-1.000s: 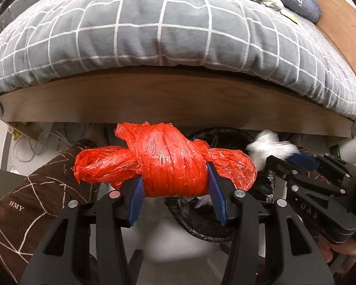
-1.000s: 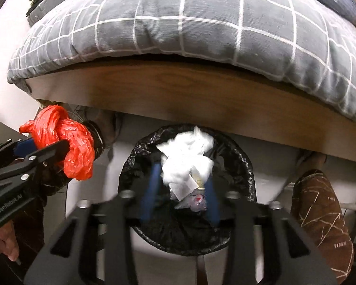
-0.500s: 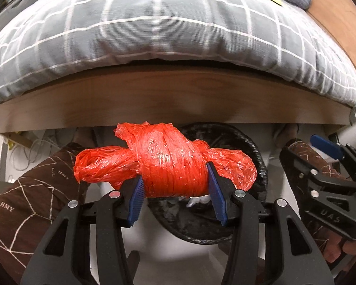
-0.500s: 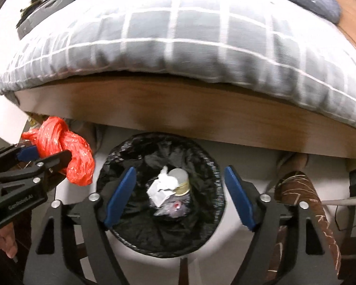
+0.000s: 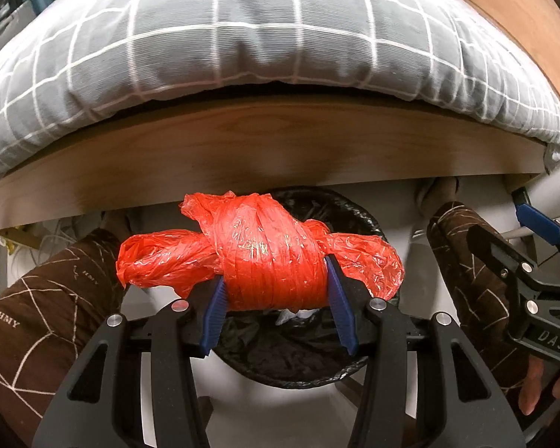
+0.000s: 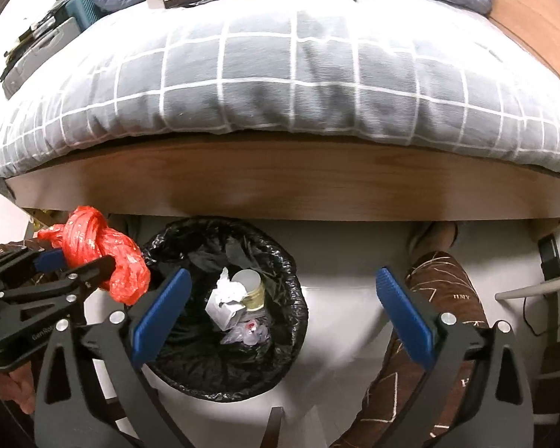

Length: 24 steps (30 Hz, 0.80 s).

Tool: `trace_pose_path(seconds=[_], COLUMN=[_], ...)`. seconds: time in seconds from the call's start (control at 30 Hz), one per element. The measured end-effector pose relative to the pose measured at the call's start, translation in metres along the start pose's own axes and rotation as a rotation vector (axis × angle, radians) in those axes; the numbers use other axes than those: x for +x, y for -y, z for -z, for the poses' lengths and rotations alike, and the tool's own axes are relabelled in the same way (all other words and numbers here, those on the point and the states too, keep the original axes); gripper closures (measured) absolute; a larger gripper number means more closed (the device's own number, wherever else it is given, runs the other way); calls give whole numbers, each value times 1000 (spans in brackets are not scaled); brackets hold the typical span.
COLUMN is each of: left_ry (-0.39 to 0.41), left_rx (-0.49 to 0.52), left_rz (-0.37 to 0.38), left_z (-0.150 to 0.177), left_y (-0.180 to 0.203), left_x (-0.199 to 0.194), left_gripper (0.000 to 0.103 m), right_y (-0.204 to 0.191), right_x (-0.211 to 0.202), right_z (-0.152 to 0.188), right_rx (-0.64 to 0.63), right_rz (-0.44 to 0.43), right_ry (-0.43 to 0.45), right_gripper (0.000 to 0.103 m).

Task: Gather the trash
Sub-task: 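Open the right tool to drop the tissue while the left tool releases the red bag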

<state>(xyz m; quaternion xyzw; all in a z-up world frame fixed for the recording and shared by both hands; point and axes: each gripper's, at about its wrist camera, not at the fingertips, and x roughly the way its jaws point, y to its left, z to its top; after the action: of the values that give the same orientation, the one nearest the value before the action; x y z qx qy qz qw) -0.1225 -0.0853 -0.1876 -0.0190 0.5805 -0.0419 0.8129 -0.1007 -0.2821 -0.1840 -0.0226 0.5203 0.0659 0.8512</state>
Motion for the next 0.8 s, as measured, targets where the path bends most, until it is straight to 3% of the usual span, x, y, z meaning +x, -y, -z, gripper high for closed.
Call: trace_pose_path(seconds=[0.33, 0.53, 0.8], left_ry=[15, 48, 159], left_rx=[11, 13, -23], left_rz=[-41, -57, -50], left_z=[2, -2, -21], left_y=[2, -11, -25], left_x=[2, -10, -48], left_gripper=[21, 11, 6], right_y=[-7, -8, -13], right_x=[1, -8, -34], right_z=[-1, -8, -34], right_rx=[-10, -4, -10], right_rz=[18, 31, 57], right_ry=[-3, 26, 132], right_gripper=[8, 8, 8])
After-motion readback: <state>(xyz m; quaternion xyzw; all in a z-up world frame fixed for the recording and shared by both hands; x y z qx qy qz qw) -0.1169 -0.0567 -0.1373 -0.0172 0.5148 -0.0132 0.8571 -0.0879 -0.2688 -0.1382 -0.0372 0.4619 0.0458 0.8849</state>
